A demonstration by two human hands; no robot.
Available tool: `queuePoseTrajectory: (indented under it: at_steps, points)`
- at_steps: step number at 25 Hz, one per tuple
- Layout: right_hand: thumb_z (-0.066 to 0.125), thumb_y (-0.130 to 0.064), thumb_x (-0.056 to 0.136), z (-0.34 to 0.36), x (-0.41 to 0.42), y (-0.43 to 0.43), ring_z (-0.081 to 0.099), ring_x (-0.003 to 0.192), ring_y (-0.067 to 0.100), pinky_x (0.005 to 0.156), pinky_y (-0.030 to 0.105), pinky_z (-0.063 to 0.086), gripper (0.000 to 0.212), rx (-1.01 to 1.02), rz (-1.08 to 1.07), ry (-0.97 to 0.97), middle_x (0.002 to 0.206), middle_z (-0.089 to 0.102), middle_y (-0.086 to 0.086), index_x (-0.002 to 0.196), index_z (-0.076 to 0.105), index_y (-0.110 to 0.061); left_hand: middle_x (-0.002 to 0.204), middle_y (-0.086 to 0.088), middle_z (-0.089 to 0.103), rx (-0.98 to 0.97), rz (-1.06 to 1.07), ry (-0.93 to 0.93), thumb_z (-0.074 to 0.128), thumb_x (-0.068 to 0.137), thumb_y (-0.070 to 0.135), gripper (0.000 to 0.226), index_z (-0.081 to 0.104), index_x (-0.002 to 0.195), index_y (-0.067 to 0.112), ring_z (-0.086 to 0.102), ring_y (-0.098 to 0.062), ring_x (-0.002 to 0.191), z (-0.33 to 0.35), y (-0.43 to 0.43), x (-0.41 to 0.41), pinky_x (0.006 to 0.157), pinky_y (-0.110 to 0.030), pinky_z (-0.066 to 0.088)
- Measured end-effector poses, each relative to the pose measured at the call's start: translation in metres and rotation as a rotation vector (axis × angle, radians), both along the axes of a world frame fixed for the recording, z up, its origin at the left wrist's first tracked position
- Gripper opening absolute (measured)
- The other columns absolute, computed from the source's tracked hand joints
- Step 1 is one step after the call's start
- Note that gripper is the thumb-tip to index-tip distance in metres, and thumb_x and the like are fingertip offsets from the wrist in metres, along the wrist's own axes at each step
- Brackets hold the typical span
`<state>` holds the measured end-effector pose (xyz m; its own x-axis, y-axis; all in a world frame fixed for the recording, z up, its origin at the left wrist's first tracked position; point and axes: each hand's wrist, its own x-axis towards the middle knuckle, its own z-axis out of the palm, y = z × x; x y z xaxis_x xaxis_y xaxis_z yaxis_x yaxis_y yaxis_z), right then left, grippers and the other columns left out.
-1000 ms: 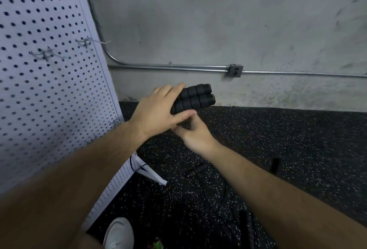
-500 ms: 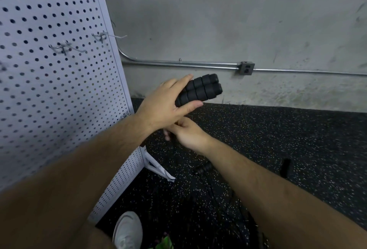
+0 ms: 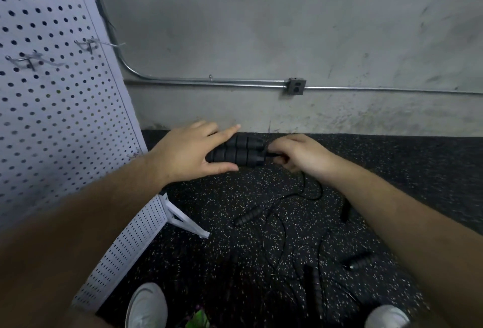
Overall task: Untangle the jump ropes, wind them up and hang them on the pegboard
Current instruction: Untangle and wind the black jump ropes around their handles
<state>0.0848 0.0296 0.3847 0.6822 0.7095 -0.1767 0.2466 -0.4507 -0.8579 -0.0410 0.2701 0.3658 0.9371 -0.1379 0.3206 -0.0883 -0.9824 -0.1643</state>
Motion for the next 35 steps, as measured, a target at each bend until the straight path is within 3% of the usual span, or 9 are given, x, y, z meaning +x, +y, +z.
queuePoseTrajectory:
  at_steps: [4,11,16,19,23,28,31,33,35]
  points:
    - [0.063,-0.059,0.09,-0.004,-0.009,-0.011,0.055,0.052,0.003,0.056,0.025,0.04,0.041,-0.08,-0.038,-0.299,0.062,0.062,-0.009,0.082,0.071,-0.02,0.113,0.003,0.057,0.041,-0.027,-0.02,0.026,0.084,0.086,0.094,0.025,0.159,0.03,0.055,-0.016,0.101,-0.006,-0.017,0.013,0.071,-0.033,0.054]
    - [0.07,-0.052,0.088,-0.012,-0.009,-0.028,0.065,0.08,0.011,0.074,0.034,0.055,0.032,-0.131,-0.157,-0.482,0.085,0.069,-0.007,0.09,0.069,-0.02,0.123,0.003,0.053,0.048,0.005,0.039,0.025,0.081,0.088,0.1,0.014,0.161,0.03,0.052,-0.016,0.111,-0.008,-0.044,0.026,0.074,-0.034,0.055]
    - [0.062,-0.035,0.094,-0.004,-0.015,-0.04,0.063,0.084,0.016,0.071,0.034,0.054,0.018,-0.16,-0.036,-0.759,0.092,0.066,-0.004,0.103,0.066,-0.02,0.121,0.004,0.057,0.055,0.009,0.031,0.028,0.082,0.087,0.093,0.034,0.155,0.029,0.055,-0.017,0.108,-0.014,-0.051,0.037,0.068,-0.031,0.051]
    - [0.053,-0.028,0.097,0.005,-0.015,-0.054,0.063,0.089,0.017,0.075,0.035,0.055,0.023,-0.153,0.152,-0.905,0.102,0.067,-0.003,0.113,0.067,-0.02,0.114,0.006,0.061,-0.006,-0.014,0.017,0.034,0.082,0.085,0.087,0.047,0.146,0.028,0.058,-0.017,0.103,-0.018,-0.051,0.037,0.068,-0.033,0.054]
    - [0.051,-0.03,0.104,0.015,0.008,-0.068,0.065,0.096,0.016,0.08,0.033,0.055,0.026,-0.134,0.157,-1.085,0.111,0.069,-0.005,0.117,0.072,-0.022,0.104,0.014,0.058,-0.069,-0.088,0.031,0.036,0.081,0.088,0.084,0.051,0.142,0.032,0.056,-0.012,0.098,-0.015,-0.055,0.032,0.068,-0.029,0.049]
    - [0.06,-0.029,0.1,0.0,0.033,-0.076,0.063,0.094,0.009,0.083,0.029,0.052,0.019,0.087,0.043,-0.865,0.1,0.068,-0.01,0.107,0.075,-0.019,0.103,0.019,0.056,-0.26,-0.168,0.032,0.042,0.08,0.086,0.077,0.05,0.138,0.038,0.054,-0.007,0.097,-0.005,-0.082,0.017,0.076,-0.032,0.052]
    - [0.055,-0.018,0.103,-0.015,0.03,-0.069,0.063,0.091,0.008,0.081,0.023,0.051,0.018,0.285,-0.063,-0.552,0.098,0.07,-0.005,0.105,0.072,-0.014,0.101,0.019,0.057,-0.403,-0.12,-0.044,0.044,0.078,0.086,0.075,0.051,0.137,0.04,0.054,-0.007,0.095,0.006,-0.098,0.015,0.075,-0.031,0.047]
    - [0.048,-0.011,0.104,-0.03,0.016,-0.056,0.059,0.071,0.008,0.068,0.028,0.048,0.019,0.265,-0.112,-0.282,0.091,0.07,0.004,0.103,0.066,-0.01,0.096,0.017,0.055,-0.368,-0.088,-0.152,0.047,0.079,0.084,0.074,0.053,0.136,0.036,0.051,-0.008,0.094,0.013,-0.103,0.02,0.07,-0.029,0.043]
    - [0.038,-0.025,0.108,-0.043,-0.002,-0.045,0.047,0.055,0.009,0.057,0.036,0.042,0.028,0.121,-0.067,-0.213,0.073,0.06,0.002,0.101,0.061,-0.01,0.097,0.012,0.057,-0.249,-0.023,-0.225,0.051,0.081,0.08,0.074,0.055,0.137,0.031,0.053,-0.012,0.096,0.016,-0.099,0.026,0.067,-0.028,0.042]
